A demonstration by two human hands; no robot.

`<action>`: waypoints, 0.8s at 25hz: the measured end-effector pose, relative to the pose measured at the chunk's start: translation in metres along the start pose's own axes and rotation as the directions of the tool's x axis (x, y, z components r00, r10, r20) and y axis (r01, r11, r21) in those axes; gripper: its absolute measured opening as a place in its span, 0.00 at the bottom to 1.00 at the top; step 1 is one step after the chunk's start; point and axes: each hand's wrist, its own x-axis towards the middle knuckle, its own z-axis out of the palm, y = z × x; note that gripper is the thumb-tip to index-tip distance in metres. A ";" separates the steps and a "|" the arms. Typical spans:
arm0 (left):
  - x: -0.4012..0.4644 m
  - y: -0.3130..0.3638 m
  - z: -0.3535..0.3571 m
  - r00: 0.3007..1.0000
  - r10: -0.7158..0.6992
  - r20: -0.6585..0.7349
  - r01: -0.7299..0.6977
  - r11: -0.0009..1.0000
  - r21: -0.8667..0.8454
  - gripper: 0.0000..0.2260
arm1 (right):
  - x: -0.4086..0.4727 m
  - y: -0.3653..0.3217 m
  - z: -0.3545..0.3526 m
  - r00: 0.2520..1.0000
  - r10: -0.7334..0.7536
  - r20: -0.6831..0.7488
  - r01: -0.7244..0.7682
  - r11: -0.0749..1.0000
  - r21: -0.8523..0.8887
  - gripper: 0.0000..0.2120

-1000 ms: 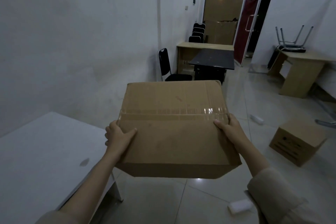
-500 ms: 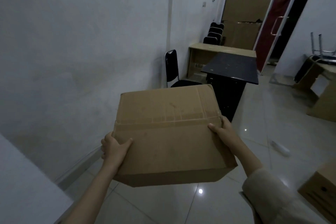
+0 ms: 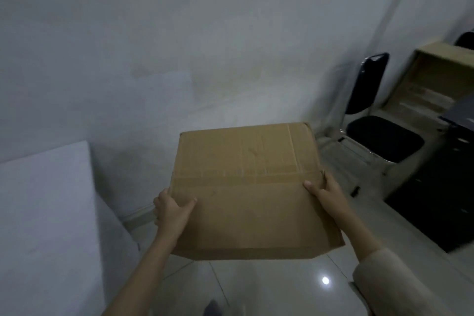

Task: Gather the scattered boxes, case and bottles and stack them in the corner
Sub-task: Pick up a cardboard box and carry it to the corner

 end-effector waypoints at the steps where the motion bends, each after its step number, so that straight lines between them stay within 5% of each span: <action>1: 0.022 -0.004 -0.002 0.999 -0.039 -0.025 0.039 0.999 0.006 0.32 | 0.025 -0.002 0.020 0.999 0.009 0.047 -0.008 1.000 -0.010 0.25; 9: 0.141 -0.089 -0.006 0.924 -0.320 -0.211 0.297 0.946 -0.132 0.30 | 0.179 0.020 0.185 0.926 0.072 0.372 -0.044 0.996 -0.081 0.28; 20: 0.278 -0.320 0.080 0.849 -0.457 -0.265 0.418 0.888 -0.192 0.25 | 0.328 0.232 0.411 0.805 0.170 0.569 -0.085 0.981 -0.173 0.28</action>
